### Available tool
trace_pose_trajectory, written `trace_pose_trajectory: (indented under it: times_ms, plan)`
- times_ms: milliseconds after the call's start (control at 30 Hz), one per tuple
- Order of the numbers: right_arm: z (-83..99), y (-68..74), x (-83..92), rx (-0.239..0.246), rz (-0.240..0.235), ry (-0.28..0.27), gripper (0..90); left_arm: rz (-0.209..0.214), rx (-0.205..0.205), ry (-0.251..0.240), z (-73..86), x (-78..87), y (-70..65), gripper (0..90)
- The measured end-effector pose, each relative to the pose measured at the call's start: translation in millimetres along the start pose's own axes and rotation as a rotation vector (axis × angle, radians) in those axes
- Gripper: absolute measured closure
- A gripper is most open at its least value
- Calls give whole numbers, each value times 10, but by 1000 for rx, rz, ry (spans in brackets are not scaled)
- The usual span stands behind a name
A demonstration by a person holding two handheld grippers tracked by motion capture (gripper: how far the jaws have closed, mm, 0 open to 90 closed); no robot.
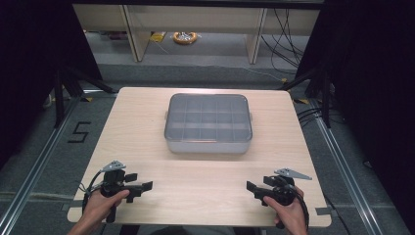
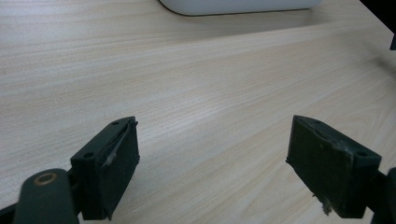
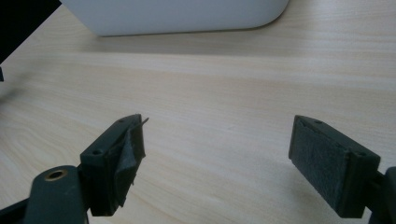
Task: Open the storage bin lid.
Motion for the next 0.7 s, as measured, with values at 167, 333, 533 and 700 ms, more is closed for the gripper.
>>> trace_pose_trajectory:
  times_ms: [167, 333, 533, 700]
  plan:
    - [-66, -62, 9, 4, 3, -16, 211, -2, 14, -1, -11, 1, -3, 158]
    - [-135, -125, -2, -6, -10, -37, 226, 0, 25, -11, -29, -4, 4, 158]
    - [-220, -146, -34, -38, -7, -54, 230, -5, 36, -13, -59, -8, 54, 157]
    - [-310, -211, -68, -18, -13, -60, 231, 4, 58, -18, -86, -7, 66, 157]
Point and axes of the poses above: each handheld gripper's, and its own axes: x roughly backward along the jaws, z roughly out of its underside, y roughly to its left, the point moved 5 cm from there along -x, roughly forward along the jaws, and after that the axes turned 6 degrees about y, right-handed, at the moved point
